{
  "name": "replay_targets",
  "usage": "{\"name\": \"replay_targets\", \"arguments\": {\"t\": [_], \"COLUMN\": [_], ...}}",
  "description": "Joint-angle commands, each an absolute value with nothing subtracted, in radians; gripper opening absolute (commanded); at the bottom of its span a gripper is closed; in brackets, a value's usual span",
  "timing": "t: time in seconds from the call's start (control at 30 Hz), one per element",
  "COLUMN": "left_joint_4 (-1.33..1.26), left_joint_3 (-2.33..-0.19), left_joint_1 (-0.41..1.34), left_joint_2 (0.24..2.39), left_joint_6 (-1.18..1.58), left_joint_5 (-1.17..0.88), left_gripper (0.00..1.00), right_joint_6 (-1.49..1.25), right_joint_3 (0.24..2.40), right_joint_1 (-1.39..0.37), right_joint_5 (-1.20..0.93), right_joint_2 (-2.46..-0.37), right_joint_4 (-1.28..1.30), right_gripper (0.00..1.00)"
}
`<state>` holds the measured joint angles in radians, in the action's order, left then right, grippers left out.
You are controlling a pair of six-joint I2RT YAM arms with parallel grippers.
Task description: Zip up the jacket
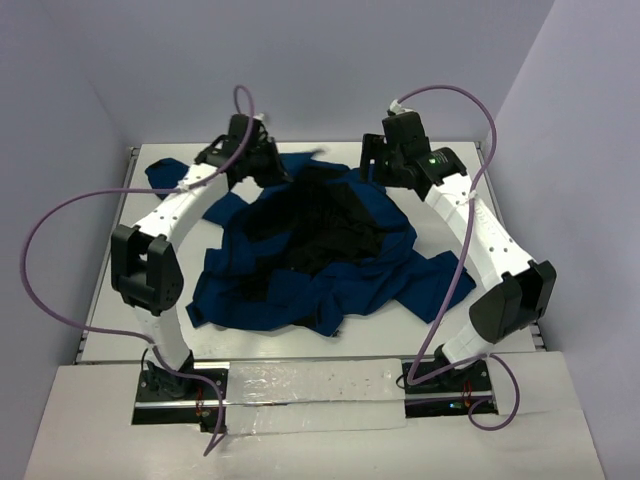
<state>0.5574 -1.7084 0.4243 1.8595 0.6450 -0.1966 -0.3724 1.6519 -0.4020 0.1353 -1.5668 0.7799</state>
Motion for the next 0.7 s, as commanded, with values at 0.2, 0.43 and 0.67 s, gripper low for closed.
{"name": "replay_targets", "arguments": {"t": [0.2, 0.43, 0.67], "left_joint_4": [0.506, 0.644, 0.757], "left_joint_3": [-1.720, -1.817, -1.859], "left_joint_1": [0.624, 0.627, 0.629], "left_joint_2": [1.932, 1.909, 1.893], "left_joint_6": [0.702, 0.600, 0.445], "left_joint_5": [-0.287, -0.147, 0.055], "left_gripper": [0.00, 0.00, 0.54], "right_joint_6": [-0.470, -0.530, -0.555], "right_joint_3": [1.361, 1.257, 1.308], "right_joint_1": [-0.287, -0.286, -0.284], "right_joint_5": [0.005, -0.065, -0.079], "right_joint_2": [-1.406, -1.386, -1.422], "right_joint_4": [0.644, 0.591, 0.555], "right_gripper": [0.81, 0.81, 0.81]}}
